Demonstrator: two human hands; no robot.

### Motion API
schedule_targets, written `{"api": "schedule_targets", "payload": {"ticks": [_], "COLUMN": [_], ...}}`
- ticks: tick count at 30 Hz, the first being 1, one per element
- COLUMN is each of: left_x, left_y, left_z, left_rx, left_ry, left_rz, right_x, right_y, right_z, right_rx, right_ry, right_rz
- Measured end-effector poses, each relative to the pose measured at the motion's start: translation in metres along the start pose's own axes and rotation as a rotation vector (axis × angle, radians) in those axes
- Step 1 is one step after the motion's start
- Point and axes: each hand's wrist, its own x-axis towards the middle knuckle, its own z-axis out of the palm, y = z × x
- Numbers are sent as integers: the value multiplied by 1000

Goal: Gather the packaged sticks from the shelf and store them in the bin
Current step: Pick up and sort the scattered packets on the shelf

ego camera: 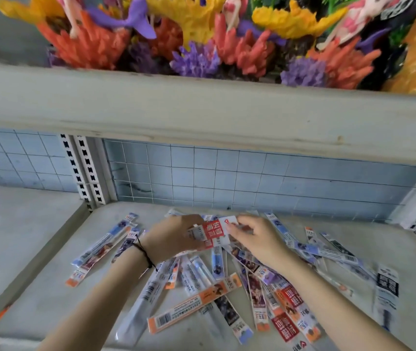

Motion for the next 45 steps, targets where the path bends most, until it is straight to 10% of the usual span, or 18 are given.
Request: {"api": "schedule_targets", "payload": {"ticks": [9,16,24,35,45], "left_x": [-4,-9,-11,-7,2], "left_y": [1,-15,-20,-11,1], "left_z": [-6,13,30,14,13], "left_rx": [-814,-1498,-1515,-1501,-1238], "left_ry": [-44,332,424,642,811], "left_rz": [-231,-463,-566,-377,-423], "right_x": [25,47,43,28,23], "right_y": [-4,49,48,-7,-9], "right_z": [9,21,23,-18,-34], "right_rx": [140,-514,-421,653,506], "right_ry": [-9,44,144,427,407], "right_rz": [46,221,239,160,74]}}
